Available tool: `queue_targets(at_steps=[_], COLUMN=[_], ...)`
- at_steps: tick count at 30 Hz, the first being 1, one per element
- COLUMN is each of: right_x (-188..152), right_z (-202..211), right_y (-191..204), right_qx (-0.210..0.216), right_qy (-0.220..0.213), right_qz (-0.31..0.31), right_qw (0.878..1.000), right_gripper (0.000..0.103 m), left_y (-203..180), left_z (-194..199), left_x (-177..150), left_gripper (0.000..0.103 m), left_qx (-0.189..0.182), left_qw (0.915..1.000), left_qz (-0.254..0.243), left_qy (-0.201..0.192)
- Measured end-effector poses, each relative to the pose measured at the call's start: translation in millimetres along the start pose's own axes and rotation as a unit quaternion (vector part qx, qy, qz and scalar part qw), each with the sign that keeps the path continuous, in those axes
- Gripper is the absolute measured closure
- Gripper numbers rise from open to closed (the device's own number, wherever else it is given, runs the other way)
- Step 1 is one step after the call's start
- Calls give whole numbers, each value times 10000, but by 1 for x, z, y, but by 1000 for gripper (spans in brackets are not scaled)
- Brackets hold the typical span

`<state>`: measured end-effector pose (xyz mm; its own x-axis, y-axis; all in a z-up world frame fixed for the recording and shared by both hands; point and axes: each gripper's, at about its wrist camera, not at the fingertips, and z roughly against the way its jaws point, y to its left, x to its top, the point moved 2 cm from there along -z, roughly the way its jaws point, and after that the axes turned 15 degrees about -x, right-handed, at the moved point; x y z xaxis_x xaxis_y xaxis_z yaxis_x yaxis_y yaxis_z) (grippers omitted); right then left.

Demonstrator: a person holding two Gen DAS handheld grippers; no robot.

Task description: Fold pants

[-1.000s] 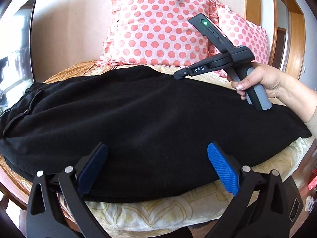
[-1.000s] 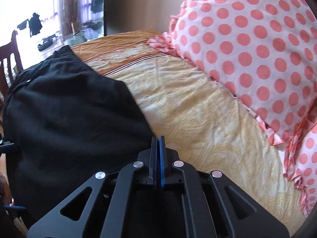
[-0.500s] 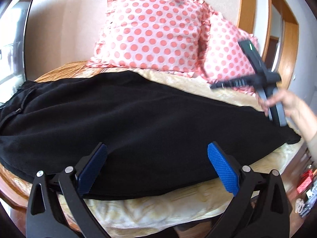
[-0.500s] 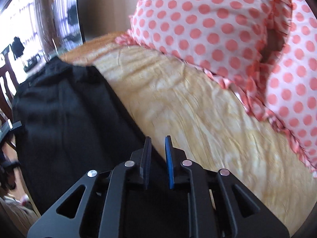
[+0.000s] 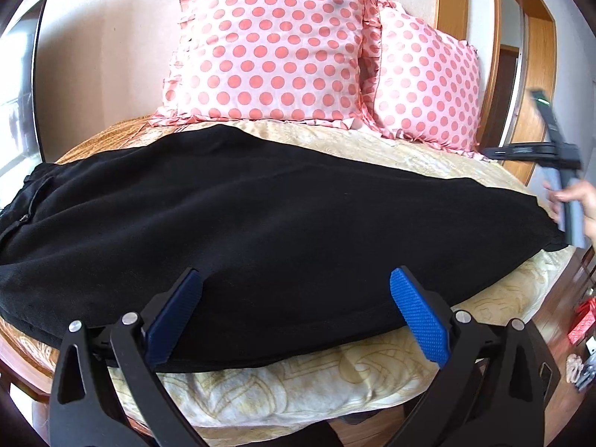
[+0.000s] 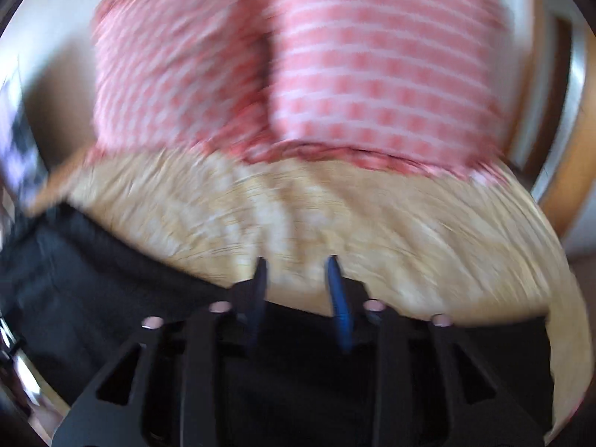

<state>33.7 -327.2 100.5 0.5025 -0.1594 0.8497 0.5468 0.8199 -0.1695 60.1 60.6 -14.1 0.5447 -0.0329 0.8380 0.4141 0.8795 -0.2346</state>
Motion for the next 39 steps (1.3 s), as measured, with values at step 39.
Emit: queue_targets(at_steps=[39], right_x=[-191], right_z=[30], right_y=[-254], right_qx=[117], right_qy=[762], right_qz=[-6045], right_qw=[7929], right_gripper=[58], left_y=[-28], left_z=[-15], left_x=[2], left_gripper=[2], left_qx=[-438], left_qw=[9985], left_qz=[-262], left_qy=[216])
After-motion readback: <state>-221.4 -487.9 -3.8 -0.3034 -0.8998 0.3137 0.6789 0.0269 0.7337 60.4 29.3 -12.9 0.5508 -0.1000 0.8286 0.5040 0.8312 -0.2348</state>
